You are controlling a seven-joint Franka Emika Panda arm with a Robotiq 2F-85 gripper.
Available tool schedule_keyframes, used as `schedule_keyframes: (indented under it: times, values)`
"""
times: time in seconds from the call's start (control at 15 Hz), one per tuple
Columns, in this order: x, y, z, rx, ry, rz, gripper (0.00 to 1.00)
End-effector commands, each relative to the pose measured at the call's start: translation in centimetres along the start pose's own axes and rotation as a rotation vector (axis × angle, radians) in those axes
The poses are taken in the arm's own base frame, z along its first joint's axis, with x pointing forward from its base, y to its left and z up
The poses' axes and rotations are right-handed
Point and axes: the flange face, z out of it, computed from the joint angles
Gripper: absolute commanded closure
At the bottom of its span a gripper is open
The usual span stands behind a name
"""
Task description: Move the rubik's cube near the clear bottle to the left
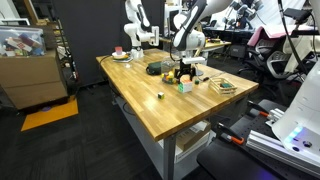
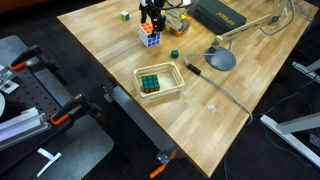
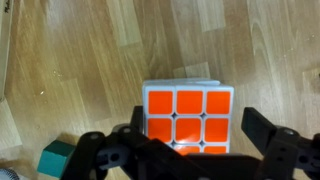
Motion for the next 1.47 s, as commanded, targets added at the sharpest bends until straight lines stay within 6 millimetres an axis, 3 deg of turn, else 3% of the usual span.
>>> schedule_keyframes:
  times: [0.0,0.07,0.33,0.73,1.27,1.4]
  values:
    - [0.6,0.2,0.0,0.003,-0.022,0.003,0.00]
    - [0.6,0.1,-0.2,0.006,-0.019,-0.001,0.21]
    - [0.3,0.0,-1.2,-0.043,0.006,-0.058,0.47]
    - [-1.2,-0.4,-1.8,-0.093,0.004,-0.198,0.47]
    - [-7.6,-5.3,-6.0,-0.154,-0.081,-0.666,0.47]
    - [-8.3,-6.6,-6.4,-0.196,-0.127,-0.762,0.47]
